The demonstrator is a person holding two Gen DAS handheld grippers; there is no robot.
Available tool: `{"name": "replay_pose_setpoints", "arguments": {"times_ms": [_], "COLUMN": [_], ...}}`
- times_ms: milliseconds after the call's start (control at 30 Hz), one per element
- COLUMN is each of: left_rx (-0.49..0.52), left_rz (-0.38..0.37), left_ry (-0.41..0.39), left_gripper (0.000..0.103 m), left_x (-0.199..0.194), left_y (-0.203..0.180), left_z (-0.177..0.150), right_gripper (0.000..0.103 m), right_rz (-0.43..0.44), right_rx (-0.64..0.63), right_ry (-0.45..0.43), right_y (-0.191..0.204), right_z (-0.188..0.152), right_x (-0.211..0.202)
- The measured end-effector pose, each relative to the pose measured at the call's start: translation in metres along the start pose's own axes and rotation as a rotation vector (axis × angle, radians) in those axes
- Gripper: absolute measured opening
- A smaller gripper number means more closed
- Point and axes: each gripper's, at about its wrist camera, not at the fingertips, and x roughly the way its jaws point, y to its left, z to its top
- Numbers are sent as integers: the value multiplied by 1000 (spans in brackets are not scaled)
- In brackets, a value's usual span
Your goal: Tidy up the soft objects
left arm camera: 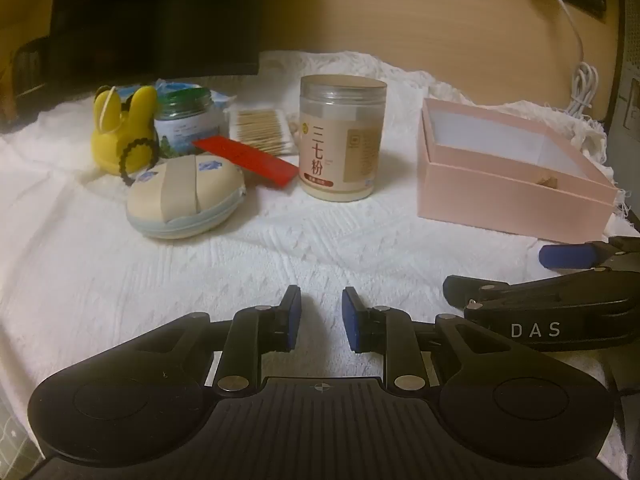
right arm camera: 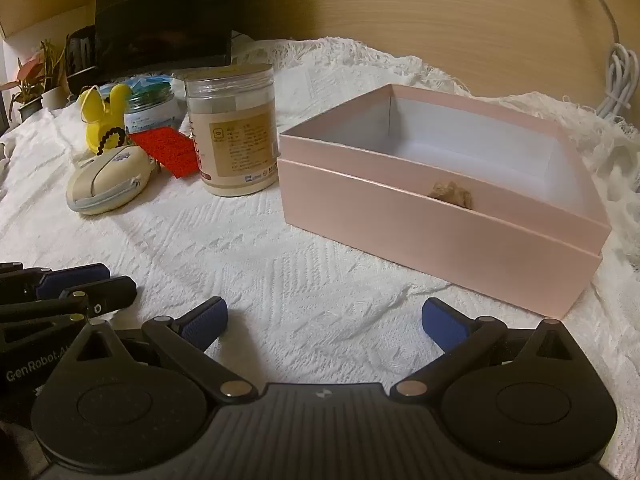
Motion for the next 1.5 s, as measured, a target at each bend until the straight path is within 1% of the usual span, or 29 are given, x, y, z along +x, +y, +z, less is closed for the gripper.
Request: {"name": "replay_pose_setpoints", "arguments": {"times_ms": [333, 433, 600, 767, 1500], "left_rx": [-6, -6, -20, -6, -9], "left_rz": [1, 2, 0, 11, 9], "left_ry": [-1, 1, -1, -1, -1], "left_gripper": [26, 26, 26, 26, 26], "left_x": [-1, 0, 0, 0, 0], "left_y": [-2, 1, 2, 0, 1], "left_z": [1, 1, 2, 1, 1], "right_gripper": [103, 103, 103, 103, 103], "right_rz": [11, -3, -3, -3, -3], "right_rx": [13, -3, -3, -3, -4], "right_ry": [-2, 9, 9, 9, 9], "right_y": [-10, 0, 0, 0, 0], "right_z": [-4, 0, 0, 0, 0], "right_x": [-7, 1, 1, 1, 1]}}
